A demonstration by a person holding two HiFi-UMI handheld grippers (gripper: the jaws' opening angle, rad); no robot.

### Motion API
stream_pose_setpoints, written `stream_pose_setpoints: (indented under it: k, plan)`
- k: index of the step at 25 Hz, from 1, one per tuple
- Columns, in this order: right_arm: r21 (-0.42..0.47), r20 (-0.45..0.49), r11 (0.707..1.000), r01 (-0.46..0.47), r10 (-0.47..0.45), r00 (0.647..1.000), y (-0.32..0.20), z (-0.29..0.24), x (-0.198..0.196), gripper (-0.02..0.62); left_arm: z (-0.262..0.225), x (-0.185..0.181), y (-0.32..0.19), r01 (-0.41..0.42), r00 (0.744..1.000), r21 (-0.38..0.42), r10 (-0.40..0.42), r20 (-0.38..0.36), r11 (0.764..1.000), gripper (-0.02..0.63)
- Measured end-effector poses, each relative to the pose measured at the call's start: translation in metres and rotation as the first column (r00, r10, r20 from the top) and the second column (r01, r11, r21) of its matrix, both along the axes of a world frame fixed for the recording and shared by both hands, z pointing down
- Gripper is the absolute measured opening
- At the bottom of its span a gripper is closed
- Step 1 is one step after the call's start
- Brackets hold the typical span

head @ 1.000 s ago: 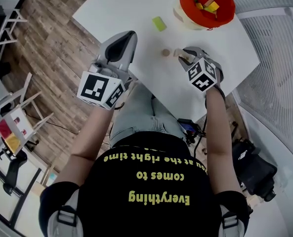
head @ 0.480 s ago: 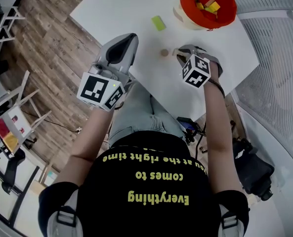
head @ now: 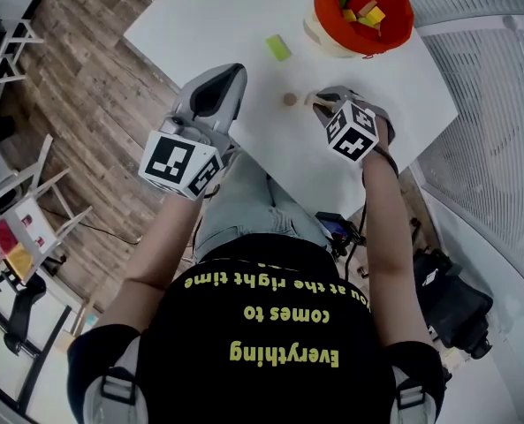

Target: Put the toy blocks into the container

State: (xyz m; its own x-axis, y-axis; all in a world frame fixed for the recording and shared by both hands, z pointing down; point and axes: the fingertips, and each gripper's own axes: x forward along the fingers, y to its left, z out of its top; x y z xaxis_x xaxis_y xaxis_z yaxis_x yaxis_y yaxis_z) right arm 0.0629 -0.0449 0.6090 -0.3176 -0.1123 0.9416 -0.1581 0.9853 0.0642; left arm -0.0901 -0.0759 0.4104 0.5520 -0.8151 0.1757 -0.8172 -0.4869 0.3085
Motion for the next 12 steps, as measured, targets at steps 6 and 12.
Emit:
stream_pose_setpoints:
  k: [6, 12]
  plan:
    - [0.035, 0.098, 0.994, -0.100, 0.096, 0.991, -0.010, -0.028, -0.001, 0.074, -0.010, 0.010, -0.002, -0.032, 0.999, 0.029, 0.032, 0.008, 0.999, 0.000]
    - [0.089, 0.147, 0.985, -0.150, 0.136, 0.980, -0.020, -0.056, 0.001, 0.074, -0.034, 0.019, -0.009, -0.069, 0.997, 0.079, 0.067, 0.027, 0.994, 0.000]
